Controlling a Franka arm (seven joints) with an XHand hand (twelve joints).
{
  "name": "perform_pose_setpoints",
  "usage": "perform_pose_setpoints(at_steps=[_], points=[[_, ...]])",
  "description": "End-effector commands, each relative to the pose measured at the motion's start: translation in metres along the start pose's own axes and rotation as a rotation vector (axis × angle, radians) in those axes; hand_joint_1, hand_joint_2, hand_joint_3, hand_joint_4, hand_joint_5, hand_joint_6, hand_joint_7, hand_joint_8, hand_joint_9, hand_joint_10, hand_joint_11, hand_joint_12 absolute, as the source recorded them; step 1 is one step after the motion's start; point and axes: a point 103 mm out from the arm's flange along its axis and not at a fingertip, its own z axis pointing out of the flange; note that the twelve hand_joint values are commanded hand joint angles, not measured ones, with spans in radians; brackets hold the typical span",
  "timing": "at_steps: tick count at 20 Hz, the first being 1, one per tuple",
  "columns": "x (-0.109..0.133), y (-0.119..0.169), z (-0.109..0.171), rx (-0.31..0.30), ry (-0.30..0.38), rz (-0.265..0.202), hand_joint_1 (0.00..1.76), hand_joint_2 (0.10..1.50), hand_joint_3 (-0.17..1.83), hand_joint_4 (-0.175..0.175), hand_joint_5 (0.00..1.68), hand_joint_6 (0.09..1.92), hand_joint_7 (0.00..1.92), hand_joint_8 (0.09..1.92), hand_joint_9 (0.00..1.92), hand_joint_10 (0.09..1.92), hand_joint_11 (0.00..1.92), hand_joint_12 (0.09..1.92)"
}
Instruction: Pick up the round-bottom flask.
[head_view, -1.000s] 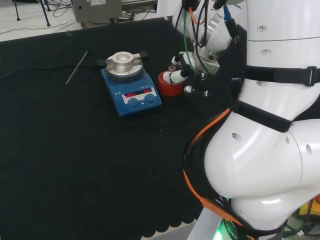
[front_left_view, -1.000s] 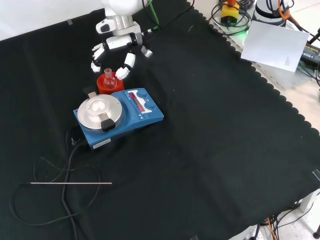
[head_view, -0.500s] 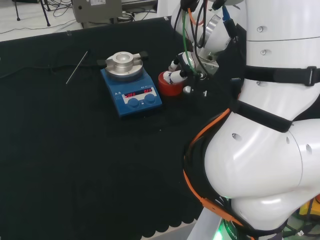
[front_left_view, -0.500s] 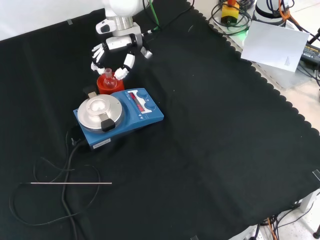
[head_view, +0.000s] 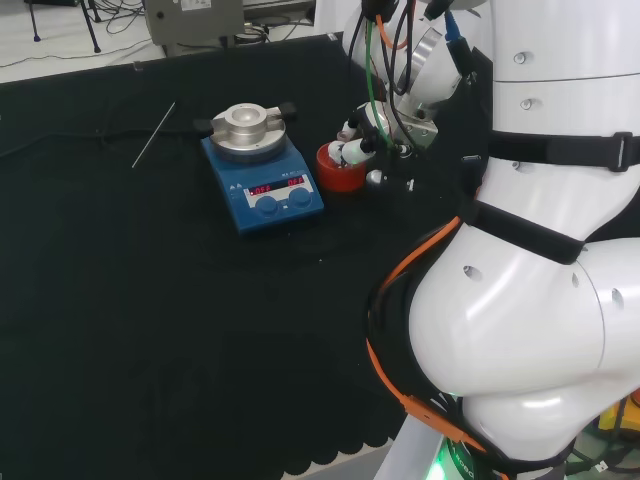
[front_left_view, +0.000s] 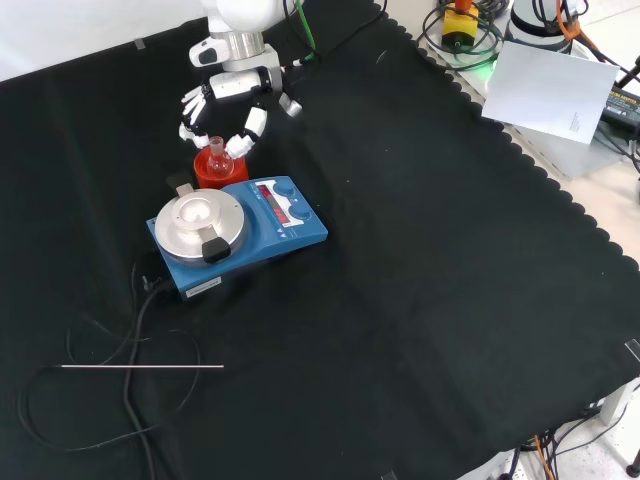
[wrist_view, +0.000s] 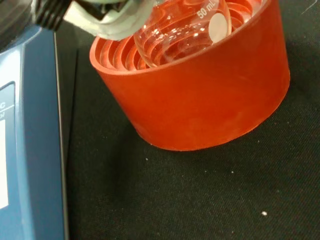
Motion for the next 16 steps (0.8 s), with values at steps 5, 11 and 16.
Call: perform_pose_setpoints(at_steps=[5, 11, 16], points=[[0.004, 0.0, 0.002, -0.002, -0.001, -0.004, 0.92, 0.67, 0.59, -0.017, 0.8, 0.77, 0.51, 0.66, 0.63, 0.64, 0.28, 1.31], [-0.001, 0.002, -0.003, 0.01, 0.046, 0.005, 0.92, 0.69, 0.6, -0.015, 0.82, 0.78, 0.52, 0.66, 0.64, 0.64, 0.28, 1.31], [0.0, 0.007, -0.02, -0.007, 0.063, 0.009, 0.93, 0.73, 0.62, -0.004, 0.86, 0.79, 0.53, 0.67, 0.65, 0.64, 0.29, 1.31]])
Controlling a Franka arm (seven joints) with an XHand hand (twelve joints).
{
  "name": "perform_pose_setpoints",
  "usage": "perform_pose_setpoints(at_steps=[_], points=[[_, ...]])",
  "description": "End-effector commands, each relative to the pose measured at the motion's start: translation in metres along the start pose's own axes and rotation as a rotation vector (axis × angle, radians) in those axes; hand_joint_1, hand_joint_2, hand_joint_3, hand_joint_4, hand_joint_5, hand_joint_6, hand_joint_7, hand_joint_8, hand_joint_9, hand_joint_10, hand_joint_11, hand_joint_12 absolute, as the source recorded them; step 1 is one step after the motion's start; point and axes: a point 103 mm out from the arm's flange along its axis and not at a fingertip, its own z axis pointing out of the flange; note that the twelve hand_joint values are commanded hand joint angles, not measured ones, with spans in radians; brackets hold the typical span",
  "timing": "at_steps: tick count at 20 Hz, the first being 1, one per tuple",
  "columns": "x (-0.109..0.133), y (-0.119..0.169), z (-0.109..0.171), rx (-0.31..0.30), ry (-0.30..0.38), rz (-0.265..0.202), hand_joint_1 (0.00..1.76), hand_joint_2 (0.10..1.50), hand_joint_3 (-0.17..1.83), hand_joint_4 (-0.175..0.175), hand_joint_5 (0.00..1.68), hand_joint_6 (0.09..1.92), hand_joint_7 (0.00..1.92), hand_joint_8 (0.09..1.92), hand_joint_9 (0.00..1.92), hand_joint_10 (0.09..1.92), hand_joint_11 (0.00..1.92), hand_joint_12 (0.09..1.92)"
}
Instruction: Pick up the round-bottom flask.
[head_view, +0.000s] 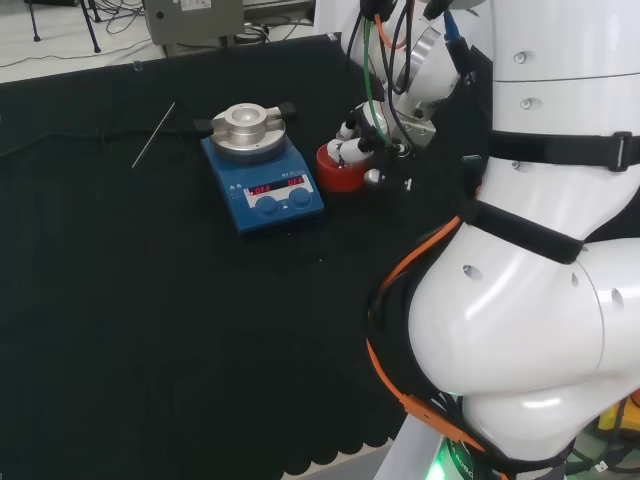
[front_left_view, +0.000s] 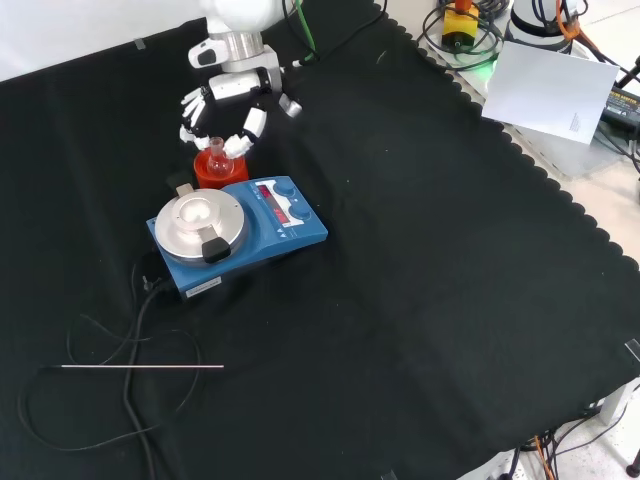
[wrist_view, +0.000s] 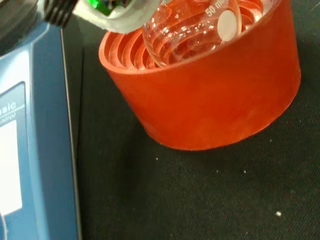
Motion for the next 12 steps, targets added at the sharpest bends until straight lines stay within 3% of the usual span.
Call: perform_pose_setpoints(at_steps=[1, 2, 4, 6, 12], points=[[-0.0018, 0.0055, -0.019, -0.017, 0.048, 0.005, 0.93, 0.74, 0.62, -0.001, 0.86, 0.79, 0.54, 0.67, 0.66, 0.64, 0.29, 1.31], [-0.0029, 0.0058, -0.0198, -0.019, 0.044, 0.003, 0.92, 0.74, 0.63, 0.001, 0.87, 0.79, 0.54, 0.67, 0.66, 0.64, 0.3, 1.31], [-0.0033, 0.0056, -0.0191, -0.026, 0.031, 0.003, 0.97, 0.93, 0.35, 0.115, 0.91, 0.98, 0.55, 0.67, 0.67, 0.64, 0.31, 1.32], [-0.0024, 0.0057, -0.0168, -0.025, 0.024, 0.003, 0.99, 1.04, 0.16, 0.161, 0.94, 1.04, 0.56, 0.67, 0.68, 0.63, 0.33, 1.31], [0.0052, 0.0039, -0.0183, -0.068, 0.001, -0.006, 1.03, 1.07, 0.05, 0.175, 1.01, 0.98, 0.61, 0.65, 0.73, 0.61, 0.39, 1.29]])
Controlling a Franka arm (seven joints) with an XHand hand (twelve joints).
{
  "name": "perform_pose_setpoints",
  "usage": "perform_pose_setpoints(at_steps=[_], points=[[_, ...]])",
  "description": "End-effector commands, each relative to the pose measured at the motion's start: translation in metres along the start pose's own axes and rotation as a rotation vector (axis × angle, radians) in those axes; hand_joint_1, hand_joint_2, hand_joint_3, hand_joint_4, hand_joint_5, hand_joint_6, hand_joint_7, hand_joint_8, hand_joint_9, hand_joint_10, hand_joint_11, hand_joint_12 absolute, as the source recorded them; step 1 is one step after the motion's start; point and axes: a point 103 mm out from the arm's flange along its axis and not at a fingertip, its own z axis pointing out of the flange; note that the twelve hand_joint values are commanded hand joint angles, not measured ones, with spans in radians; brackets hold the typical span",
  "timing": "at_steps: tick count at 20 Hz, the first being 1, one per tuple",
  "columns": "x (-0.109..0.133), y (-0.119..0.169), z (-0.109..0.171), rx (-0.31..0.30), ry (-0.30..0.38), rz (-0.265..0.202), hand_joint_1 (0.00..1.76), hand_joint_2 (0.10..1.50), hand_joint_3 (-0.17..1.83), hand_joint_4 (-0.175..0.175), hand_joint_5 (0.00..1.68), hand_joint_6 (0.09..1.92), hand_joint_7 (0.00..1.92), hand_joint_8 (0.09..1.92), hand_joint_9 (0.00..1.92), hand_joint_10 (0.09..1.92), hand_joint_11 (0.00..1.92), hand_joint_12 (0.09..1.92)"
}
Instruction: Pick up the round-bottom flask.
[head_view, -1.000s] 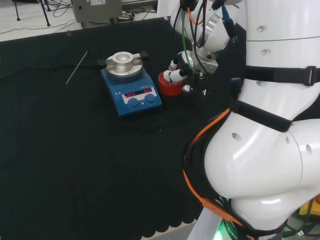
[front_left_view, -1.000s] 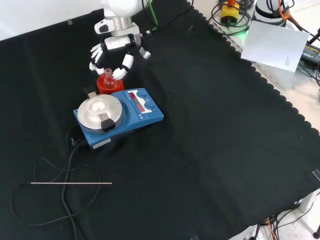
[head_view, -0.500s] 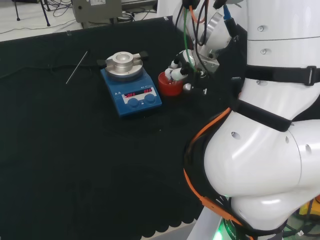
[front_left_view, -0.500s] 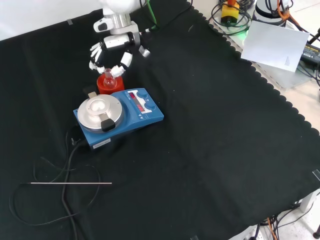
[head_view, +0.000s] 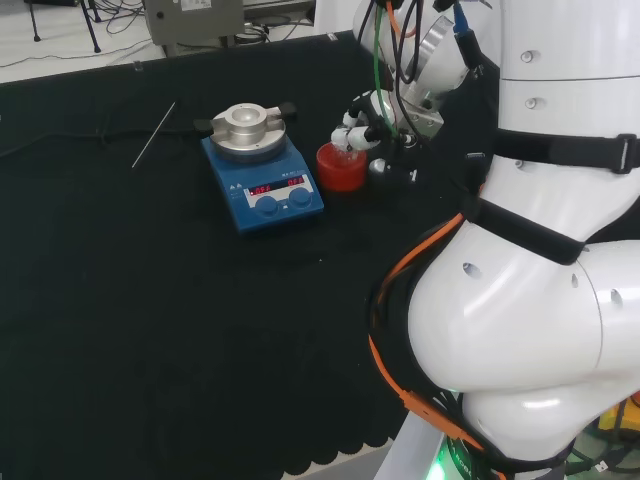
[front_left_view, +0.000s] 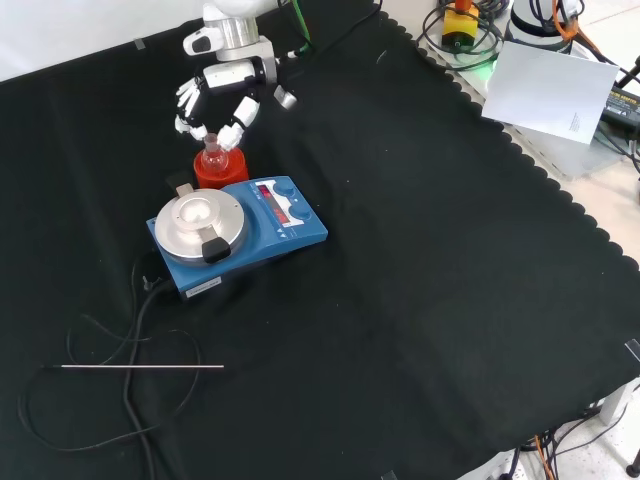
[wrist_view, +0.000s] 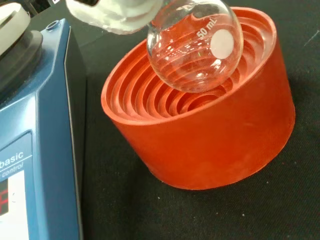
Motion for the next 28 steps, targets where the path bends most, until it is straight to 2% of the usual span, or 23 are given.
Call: perform_pose_setpoints(at_steps=[1, 4, 7, 10, 12, 15, 18, 21, 28], points=[[0.006, -0.002, -0.005, -0.043, -0.015, -0.012, 1.03, 1.06, 0.06, 0.175, 1.02, 0.95, 0.62, 0.64, 0.74, 0.6, 0.4, 1.28], [0.011, -0.003, -0.012, -0.048, 0.001, -0.028, 1.06, 0.8, 0.55, 0.175, 1.07, 1.0, 0.68, 0.6, 0.82, 0.53, 0.5, 1.23], [0.02, -0.005, -0.023, -0.047, 0.013, -0.025, 1.07, 0.72, 0.73, 0.175, 1.08, 1.04, 0.71, 0.59, 0.85, 0.51, 0.54, 1.21], [0.04, -0.01, -0.036, -0.044, 0.029, -0.018, 1.07, 0.7, 0.77, 0.174, 1.08, 1.06, 0.72, 0.59, 0.87, 0.5, 0.56, 1.21], [0.036, -0.011, -0.047, -0.028, 0.052, -0.035, 1.08, 0.69, 0.78, 0.171, 1.08, 1.06, 0.72, 0.59, 0.87, 0.5, 0.57, 1.21], [0.033, -0.013, -0.06, -0.017, 0.044, -0.025, 1.08, 0.68, 0.8, 0.161, 1.08, 1.07, 0.72, 0.6, 0.87, 0.5, 0.58, 1.2], [0.04, -0.017, -0.071, -0.004, 0.029, -0.014, 1.08, 0.68, 0.81, 0.152, 1.08, 1.08, 0.72, 0.6, 0.88, 0.5, 0.59, 1.2], [0.048, -0.02, -0.082, 0.029, 0.06, -0.009, 1.08, 0.68, 0.81, 0.149, 1.08, 1.08, 0.72, 0.6, 0.88, 0.5, 0.59, 1.2], [0.069, -0.027, -0.096, 0.027, 0.026, 0.008, 1.08, 0.67, 0.84, 0.141, 1.08, 1.09, 0.73, 0.6, 0.88, 0.5, 0.6, 1.2]])
